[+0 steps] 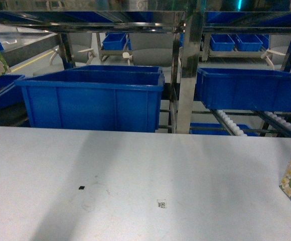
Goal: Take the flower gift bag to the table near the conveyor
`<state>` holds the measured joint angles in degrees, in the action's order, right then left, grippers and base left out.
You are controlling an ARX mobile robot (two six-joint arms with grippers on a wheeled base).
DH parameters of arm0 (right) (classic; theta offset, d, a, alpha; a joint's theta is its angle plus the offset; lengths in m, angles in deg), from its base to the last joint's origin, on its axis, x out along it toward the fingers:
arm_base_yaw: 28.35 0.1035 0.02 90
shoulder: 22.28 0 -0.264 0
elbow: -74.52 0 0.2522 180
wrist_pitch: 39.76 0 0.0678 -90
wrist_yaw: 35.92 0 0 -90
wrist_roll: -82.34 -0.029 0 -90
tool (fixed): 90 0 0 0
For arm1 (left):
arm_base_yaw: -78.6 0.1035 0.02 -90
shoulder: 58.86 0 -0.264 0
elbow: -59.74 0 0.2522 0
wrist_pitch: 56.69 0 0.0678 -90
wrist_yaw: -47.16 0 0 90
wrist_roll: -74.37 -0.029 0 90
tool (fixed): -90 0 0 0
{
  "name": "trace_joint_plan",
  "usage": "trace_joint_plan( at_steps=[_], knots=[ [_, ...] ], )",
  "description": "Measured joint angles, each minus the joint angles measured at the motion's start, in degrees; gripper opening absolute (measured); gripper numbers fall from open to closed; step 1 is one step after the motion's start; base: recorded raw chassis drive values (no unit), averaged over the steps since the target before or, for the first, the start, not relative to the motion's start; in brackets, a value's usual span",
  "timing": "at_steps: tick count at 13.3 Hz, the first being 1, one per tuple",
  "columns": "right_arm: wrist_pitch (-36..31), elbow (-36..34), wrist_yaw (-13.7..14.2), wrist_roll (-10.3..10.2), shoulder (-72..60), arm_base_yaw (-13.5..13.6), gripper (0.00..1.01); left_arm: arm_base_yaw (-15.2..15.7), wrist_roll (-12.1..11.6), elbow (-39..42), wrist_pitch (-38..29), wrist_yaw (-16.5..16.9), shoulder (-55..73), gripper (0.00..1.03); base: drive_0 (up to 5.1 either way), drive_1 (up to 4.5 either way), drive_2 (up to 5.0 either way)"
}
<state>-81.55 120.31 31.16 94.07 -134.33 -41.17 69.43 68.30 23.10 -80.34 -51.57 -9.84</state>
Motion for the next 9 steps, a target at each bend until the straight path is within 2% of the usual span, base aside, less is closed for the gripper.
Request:
trace_joint_plan(
  at_steps=[2,4,7,9],
  knots=[
    [-1.0,-2.8,0.0,0.0,0.9,-0.1,0.42,0.0,0.0,0.0,0.0,0.0,0.0,0.02,0.0,0.0,0.0],
    [-2.3,-4.0,0.9,-0.2,3.6,-1.1,0.65,0.0,0.0,0.0,0.0,0.0,0.0,0.02,0.0,0.0,0.0],
    [-1.0,-5.5,2.6,-2.8,11.9,-1.4,1.0,0.0,0.0,0.0,0.0,0.0,0.0,0.02,0.0,0.0,0.0],
    [-0.2,-7.1,3.4,-4.0,17.6,-0.6,0.98,0.0,0.0,0.0,0.0,0.0,0.0,0.02,0.0,0.0,0.0]
  ],
)
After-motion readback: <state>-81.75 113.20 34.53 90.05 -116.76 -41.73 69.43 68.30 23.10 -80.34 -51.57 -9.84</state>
